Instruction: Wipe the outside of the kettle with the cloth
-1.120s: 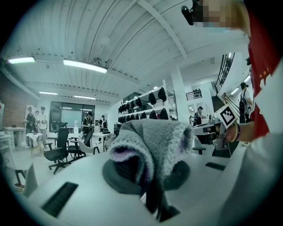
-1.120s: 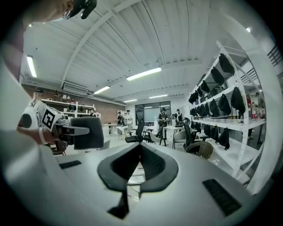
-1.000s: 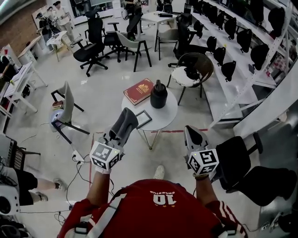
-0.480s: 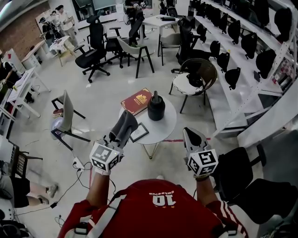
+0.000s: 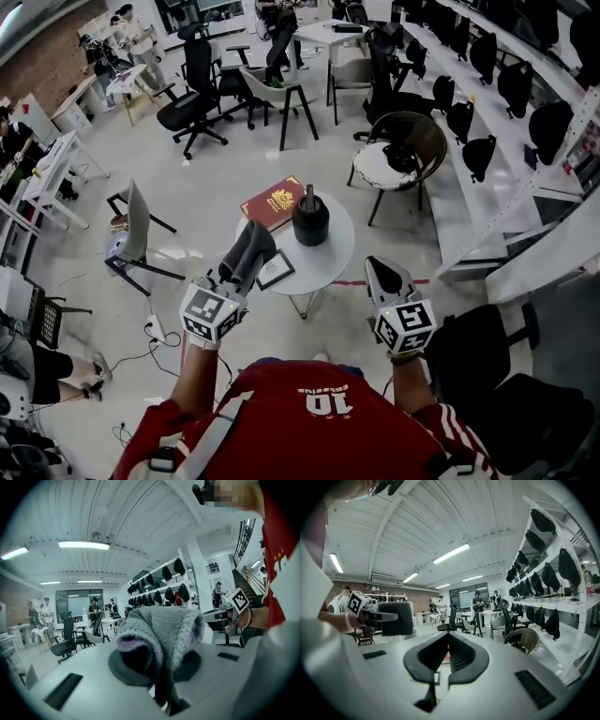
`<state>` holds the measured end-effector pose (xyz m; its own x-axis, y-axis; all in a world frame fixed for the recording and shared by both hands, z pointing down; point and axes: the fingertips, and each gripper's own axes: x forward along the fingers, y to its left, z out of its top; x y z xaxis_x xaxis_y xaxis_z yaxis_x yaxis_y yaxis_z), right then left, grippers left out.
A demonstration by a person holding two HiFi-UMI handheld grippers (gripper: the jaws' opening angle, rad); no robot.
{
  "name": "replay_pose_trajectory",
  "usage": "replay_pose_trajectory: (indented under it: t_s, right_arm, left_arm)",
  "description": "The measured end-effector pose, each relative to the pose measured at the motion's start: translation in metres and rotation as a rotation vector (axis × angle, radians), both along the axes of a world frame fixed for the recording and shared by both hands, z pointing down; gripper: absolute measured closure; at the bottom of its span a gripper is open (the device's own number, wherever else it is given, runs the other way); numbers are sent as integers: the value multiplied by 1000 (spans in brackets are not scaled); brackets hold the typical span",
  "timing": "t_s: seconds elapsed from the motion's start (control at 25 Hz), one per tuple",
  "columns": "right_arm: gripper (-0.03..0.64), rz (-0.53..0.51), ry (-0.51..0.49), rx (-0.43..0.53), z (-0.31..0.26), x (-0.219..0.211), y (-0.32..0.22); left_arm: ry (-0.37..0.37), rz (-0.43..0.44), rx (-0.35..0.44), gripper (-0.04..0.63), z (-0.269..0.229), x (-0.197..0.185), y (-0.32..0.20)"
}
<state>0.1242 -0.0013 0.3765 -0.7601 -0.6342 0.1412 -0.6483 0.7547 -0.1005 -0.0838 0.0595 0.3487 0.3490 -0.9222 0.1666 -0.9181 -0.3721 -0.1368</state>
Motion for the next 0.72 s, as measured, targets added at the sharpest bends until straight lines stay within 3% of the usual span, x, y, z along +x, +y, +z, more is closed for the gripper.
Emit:
replay_pose_trajectory:
  t_s: [0.48,0.72]
  right_arm:
    - [600,-7,-18,-53,19,-1,-33]
    - [600,19,-5,-53,19,-11,-49]
  left_arm:
    - [-44,-19,-48,548,15,-3,-35]
    - [-38,11,-43,549,20,-14,-61]
